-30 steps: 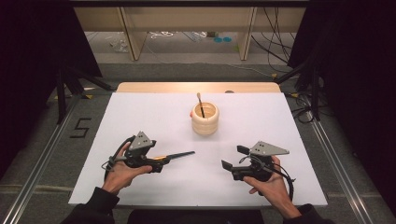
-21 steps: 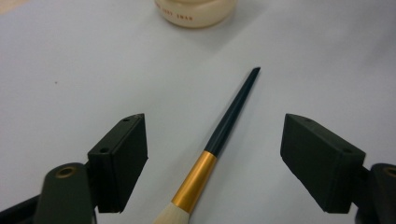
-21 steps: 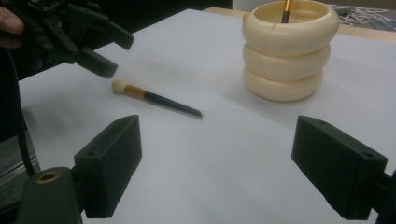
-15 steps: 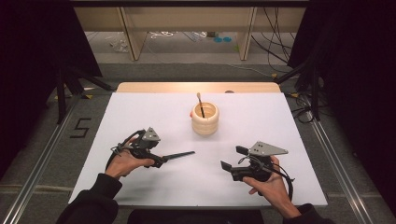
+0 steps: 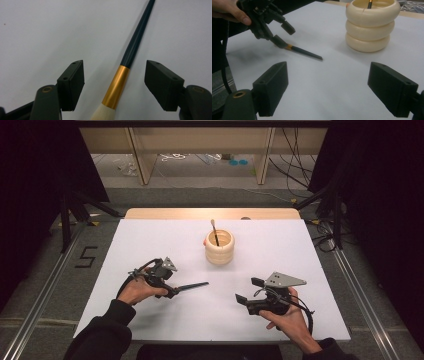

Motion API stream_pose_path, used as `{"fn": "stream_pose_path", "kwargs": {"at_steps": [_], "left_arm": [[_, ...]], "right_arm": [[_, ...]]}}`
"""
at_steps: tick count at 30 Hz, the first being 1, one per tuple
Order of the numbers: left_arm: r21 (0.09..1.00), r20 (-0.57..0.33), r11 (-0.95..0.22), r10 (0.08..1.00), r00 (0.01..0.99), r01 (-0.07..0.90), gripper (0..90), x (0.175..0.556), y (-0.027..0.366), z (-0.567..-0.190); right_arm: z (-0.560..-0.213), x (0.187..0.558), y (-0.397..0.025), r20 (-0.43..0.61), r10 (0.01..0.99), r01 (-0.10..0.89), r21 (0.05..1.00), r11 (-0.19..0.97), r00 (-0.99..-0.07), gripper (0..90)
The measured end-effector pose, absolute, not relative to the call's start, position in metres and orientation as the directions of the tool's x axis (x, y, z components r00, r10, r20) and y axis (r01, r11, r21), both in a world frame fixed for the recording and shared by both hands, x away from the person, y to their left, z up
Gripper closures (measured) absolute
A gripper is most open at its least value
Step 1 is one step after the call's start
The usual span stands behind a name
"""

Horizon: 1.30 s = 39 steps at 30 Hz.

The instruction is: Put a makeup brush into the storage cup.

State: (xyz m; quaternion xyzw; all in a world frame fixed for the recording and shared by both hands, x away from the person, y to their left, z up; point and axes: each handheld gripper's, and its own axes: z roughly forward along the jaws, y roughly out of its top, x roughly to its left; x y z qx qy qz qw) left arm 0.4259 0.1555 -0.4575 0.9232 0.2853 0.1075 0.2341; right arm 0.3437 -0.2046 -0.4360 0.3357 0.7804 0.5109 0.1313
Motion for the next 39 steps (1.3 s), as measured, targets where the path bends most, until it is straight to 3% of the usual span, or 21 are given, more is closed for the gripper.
{"fn": "stream_pose_path", "kwargs": {"at_steps": [10,13,19,29,39], "left_arm": [[0.48,0.049,-0.737,0.563,0.825,0.475,41.6,0.429,0.153,-0.462],[0.416,0.079,-0.791,0.522,0.849,0.448,42.6,0.431,0.15,-0.461],[0.391,0.069,-0.805,0.509,0.858,0.446,46.1,0.433,0.141,-0.459],[0.318,0.07,-0.848,0.467,0.881,0.424,57.0,0.438,0.134,-0.462],[0.311,0.023,-0.843,0.468,0.883,0.439,72.3,0.44,0.133,-0.462]], "right_arm": [[-0.437,0.343,-0.204,0.147,0.653,0.401,0.879,0.259,-0.743,18.1],[-0.438,0.345,-0.203,0.136,0.649,0.385,0.886,0.259,-0.749,18.2],[-0.438,0.345,-0.203,0.128,0.652,0.386,0.882,0.271,-0.748,18.4],[-0.438,0.345,-0.204,0.131,0.647,0.392,0.877,0.277,-0.751,18.7],[-0.439,0.345,-0.204,0.128,0.643,0.394,0.873,0.289,-0.755,19.0]]}}
